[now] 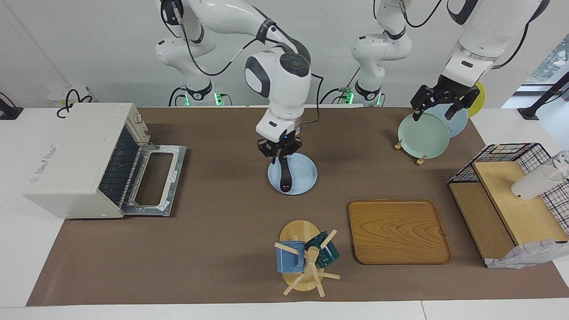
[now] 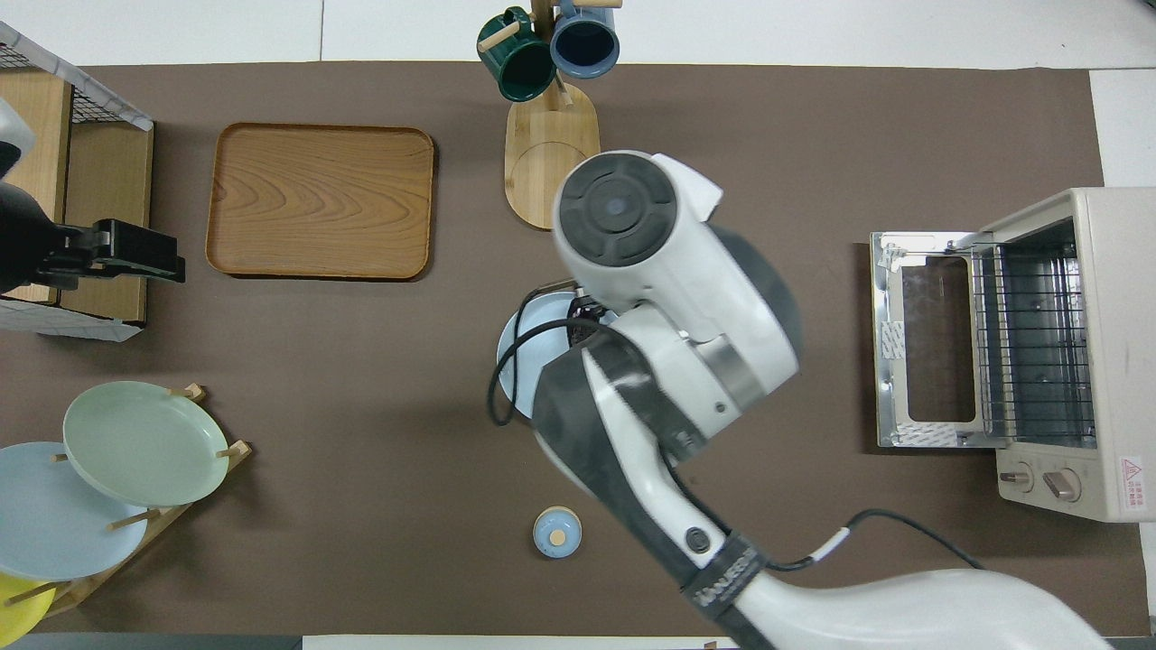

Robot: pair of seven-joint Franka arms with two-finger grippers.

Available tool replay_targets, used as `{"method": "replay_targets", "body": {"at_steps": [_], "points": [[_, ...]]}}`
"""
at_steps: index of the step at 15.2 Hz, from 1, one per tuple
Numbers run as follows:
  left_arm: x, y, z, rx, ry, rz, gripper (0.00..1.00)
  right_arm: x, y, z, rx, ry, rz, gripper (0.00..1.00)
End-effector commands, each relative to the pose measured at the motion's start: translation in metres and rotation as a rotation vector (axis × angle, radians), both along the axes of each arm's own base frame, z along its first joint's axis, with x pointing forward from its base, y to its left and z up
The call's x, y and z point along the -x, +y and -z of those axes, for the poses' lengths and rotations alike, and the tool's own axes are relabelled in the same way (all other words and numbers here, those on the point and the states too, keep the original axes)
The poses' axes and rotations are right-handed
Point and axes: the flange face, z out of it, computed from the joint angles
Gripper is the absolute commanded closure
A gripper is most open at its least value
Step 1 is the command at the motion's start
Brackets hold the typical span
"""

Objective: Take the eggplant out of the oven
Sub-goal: 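Open the right gripper and withdraw it while the left gripper rises, then reach the left gripper down and grasp the purple eggplant on the plate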

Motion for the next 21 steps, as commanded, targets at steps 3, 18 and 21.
{"method": "replay_targets", "body": {"at_steps": [3, 18, 21], "points": [[0.006, -0.037, 0.028, 0.072, 0.016, -0.01, 0.0, 0.003, -0.111, 0.036, 0.052, 0.1, 0.112, 1.0], [0.06, -0.3, 0.209, 0.109, 0.027, -0.036, 0.0, 0.033, -0.253, 0.16, 0.105, 0.063, 0.147, 1.0], [0.076, -0.333, 0.254, 0.101, 0.041, -0.044, 0.0, 0.03, -0.256, 0.168, 0.119, 0.056, 0.128, 1.0]]}}
